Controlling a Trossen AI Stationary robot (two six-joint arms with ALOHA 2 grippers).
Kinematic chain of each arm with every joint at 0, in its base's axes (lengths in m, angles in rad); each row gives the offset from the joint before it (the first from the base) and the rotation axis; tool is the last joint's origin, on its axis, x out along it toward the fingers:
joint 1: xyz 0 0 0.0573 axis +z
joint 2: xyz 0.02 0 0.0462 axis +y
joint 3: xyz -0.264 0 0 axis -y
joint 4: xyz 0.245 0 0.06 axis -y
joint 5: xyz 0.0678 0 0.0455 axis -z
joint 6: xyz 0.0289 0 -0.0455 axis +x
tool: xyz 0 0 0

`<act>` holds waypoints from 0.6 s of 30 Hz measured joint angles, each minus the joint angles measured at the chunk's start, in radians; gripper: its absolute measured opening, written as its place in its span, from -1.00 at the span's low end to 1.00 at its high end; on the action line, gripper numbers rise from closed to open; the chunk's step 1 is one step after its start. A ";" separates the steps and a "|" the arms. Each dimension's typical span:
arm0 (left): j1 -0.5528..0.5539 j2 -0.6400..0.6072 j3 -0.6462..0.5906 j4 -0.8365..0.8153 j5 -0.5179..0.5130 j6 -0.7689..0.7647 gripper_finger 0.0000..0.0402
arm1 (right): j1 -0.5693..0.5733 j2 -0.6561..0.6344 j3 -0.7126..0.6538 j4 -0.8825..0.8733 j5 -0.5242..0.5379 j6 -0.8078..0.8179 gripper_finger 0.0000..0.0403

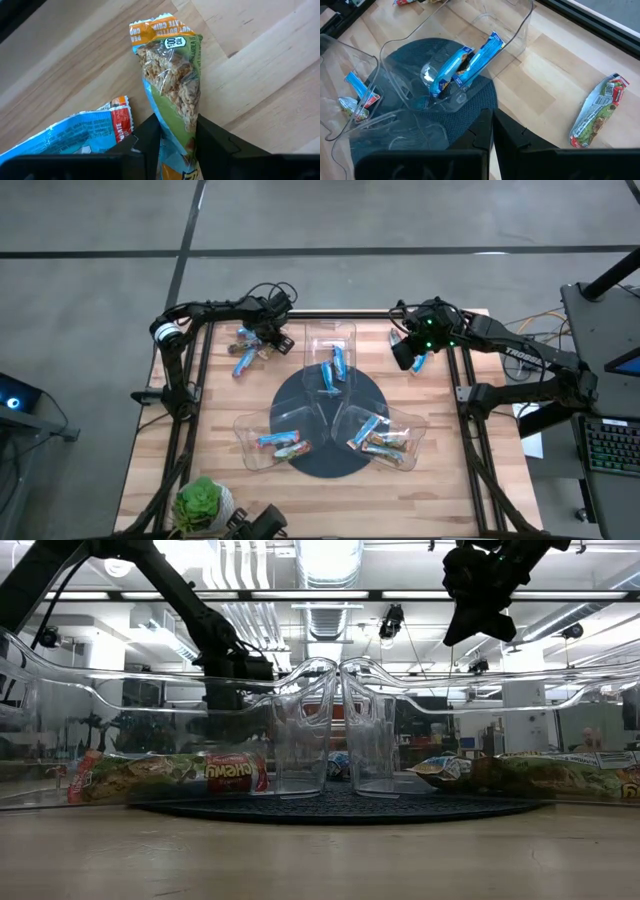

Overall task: Pick and place Granola Bars by type
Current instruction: Put the yellow granola bar into the right transparent bin

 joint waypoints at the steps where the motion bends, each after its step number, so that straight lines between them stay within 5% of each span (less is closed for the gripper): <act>1: 0.000 -0.002 0.000 0.000 0.000 -0.001 -0.54 | 0.000 0.000 0.000 0.000 0.000 0.000 -0.96; 18: 0.000 -0.006 0.021 -0.026 0.001 -0.001 -0.54 | 0.000 0.000 0.000 0.000 0.000 -0.005 -0.96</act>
